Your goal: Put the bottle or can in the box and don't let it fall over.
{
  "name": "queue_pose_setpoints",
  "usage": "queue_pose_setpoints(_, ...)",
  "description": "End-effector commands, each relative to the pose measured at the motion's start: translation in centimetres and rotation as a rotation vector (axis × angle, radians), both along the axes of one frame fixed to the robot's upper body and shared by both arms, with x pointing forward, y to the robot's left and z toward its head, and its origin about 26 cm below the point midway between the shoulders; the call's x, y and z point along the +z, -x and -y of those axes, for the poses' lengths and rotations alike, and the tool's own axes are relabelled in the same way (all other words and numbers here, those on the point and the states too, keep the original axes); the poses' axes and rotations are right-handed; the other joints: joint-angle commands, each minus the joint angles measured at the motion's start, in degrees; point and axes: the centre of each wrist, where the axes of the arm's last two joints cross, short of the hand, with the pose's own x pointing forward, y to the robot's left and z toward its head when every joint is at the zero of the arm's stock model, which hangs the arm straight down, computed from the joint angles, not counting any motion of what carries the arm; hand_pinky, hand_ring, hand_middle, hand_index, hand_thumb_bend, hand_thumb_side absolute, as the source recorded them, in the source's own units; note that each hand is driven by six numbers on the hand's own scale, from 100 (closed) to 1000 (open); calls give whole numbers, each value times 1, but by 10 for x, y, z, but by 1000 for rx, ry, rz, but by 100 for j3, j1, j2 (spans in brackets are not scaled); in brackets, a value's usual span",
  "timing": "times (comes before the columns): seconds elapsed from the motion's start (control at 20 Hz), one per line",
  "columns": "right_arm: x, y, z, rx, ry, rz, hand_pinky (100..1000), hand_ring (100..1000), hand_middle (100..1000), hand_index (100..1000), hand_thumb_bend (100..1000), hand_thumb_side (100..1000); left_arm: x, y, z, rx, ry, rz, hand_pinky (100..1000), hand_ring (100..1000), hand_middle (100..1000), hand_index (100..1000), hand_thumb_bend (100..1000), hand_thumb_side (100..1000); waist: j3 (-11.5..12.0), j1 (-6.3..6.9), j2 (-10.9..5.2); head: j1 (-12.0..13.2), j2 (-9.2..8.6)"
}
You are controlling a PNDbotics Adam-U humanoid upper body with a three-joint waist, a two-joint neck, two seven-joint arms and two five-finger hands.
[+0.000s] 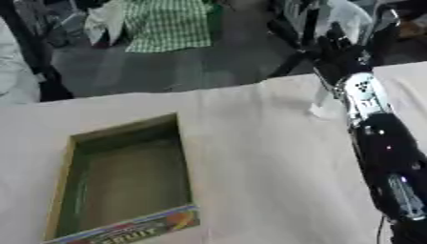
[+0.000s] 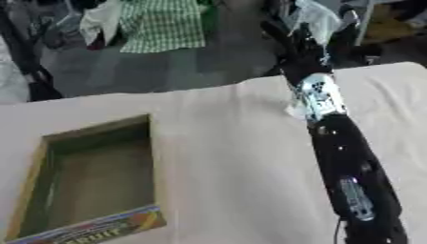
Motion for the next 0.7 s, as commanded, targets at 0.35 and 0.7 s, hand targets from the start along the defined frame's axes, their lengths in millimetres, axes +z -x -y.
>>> queue_pose_setpoints(0.35, 19, 5, 2, -14, 2, 57, 100, 100, 259, 968, 317, 934, 10, 2, 0, -4, -25, 37, 828, 864, 804, 822, 812, 625, 16, -14, -66, -49, -88)
queue_pose_setpoints(0.7, 20, 4, 2, -16, 3, 57, 100, 100, 258, 968, 316, 940, 11, 2, 0, -6, -25, 37, 828, 864, 804, 822, 810, 624, 23, -13, -47, -100, -165)
